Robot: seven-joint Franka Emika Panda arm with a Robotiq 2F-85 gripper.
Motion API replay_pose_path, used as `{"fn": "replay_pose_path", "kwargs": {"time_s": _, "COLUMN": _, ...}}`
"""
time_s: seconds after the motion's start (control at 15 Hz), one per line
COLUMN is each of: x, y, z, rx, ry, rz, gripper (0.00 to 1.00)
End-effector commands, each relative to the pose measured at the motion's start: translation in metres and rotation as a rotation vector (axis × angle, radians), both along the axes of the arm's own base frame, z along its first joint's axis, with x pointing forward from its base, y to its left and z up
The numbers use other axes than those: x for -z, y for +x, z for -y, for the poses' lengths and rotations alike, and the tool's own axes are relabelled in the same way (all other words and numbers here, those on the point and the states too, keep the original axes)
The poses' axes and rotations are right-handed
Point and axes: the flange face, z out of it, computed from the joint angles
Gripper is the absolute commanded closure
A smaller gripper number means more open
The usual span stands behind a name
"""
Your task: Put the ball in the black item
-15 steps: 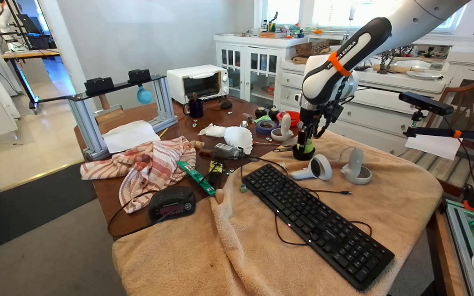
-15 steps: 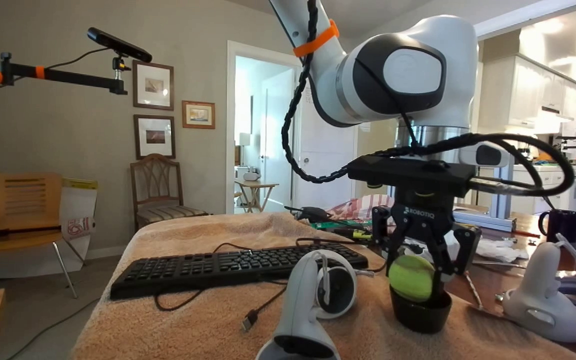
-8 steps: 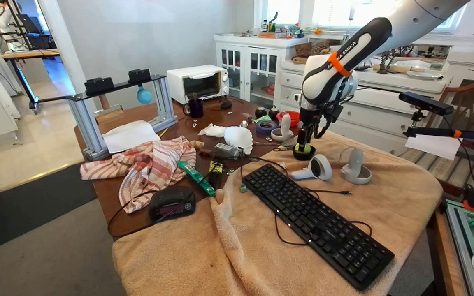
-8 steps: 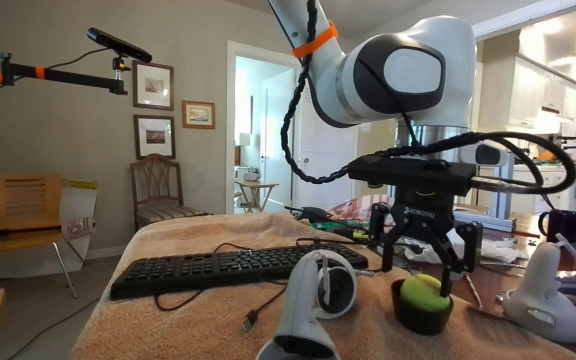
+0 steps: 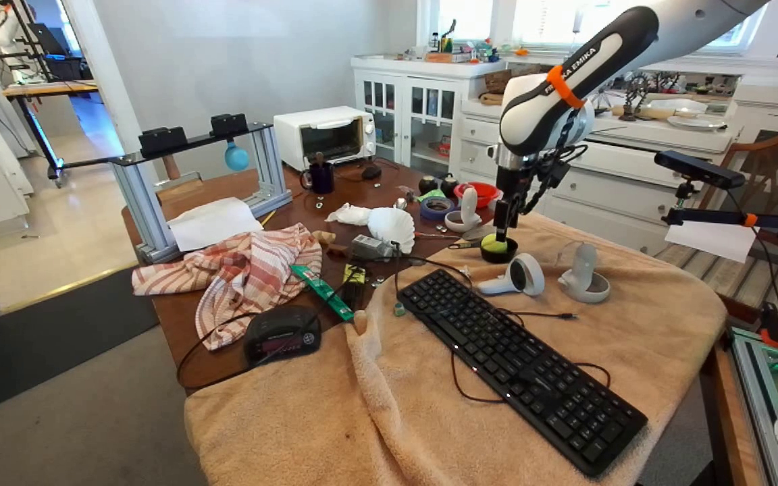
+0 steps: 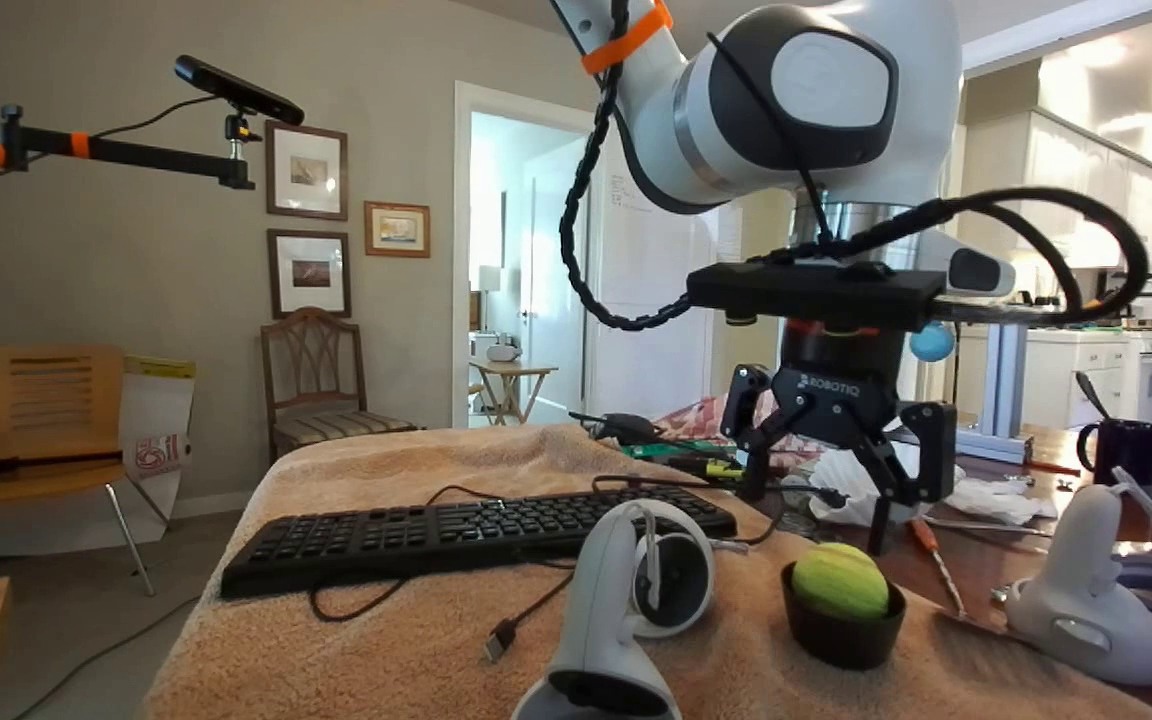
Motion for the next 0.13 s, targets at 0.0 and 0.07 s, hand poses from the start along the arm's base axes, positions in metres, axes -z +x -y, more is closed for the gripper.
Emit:
{"fn": "replay_pose_path", "kwargs": {"time_s": 0.0, "x": -0.0054, "y": -0.0007, "z": -0.0002, "rx": 0.001, "ry": 0.002, "rz": -0.001, "gripper": 0.00}}
{"fn": "replay_pose_path", "kwargs": {"time_s": 0.07, "x": -0.0077, "y": -0.0015, "z": -0.0005, "rx": 0.001, "ry": 0.003, "rz": -0.002, "gripper": 0.00}}
